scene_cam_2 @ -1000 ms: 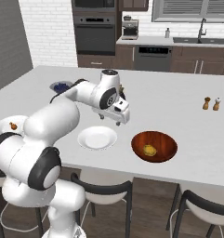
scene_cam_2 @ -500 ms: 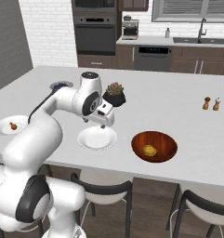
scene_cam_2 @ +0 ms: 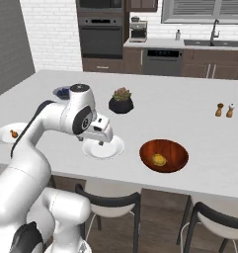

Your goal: Pick the chicken drumstick and squash from their plates and place them in the bowl. Then put the bowl in the fridge.

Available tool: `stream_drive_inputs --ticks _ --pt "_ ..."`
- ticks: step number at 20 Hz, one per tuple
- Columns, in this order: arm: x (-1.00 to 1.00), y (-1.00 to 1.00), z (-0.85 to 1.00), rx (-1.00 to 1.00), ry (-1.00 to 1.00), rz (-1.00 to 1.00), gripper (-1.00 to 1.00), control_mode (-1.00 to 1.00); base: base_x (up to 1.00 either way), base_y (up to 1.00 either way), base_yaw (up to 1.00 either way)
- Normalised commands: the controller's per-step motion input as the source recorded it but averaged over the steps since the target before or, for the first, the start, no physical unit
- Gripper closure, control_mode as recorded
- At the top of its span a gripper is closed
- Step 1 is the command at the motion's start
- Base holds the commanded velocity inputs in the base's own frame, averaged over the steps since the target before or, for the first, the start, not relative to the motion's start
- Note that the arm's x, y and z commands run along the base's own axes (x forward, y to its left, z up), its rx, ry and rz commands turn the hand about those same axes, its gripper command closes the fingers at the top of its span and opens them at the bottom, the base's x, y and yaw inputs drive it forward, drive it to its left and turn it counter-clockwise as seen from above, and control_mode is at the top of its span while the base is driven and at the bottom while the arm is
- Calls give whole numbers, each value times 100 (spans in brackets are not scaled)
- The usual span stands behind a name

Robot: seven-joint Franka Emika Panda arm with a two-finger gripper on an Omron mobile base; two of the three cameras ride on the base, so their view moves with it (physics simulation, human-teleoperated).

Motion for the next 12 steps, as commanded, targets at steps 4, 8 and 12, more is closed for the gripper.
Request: stream_drive_inputs --ticks 4,8,12 --pt "-19 2 0 -1 1 3 -100 -100 0 0 0" --pt "-5 0 1 0 0 0 -100 -100 0 0 0" --pt "-5 0 0 0 0 0 -100 100 -1 0 0"
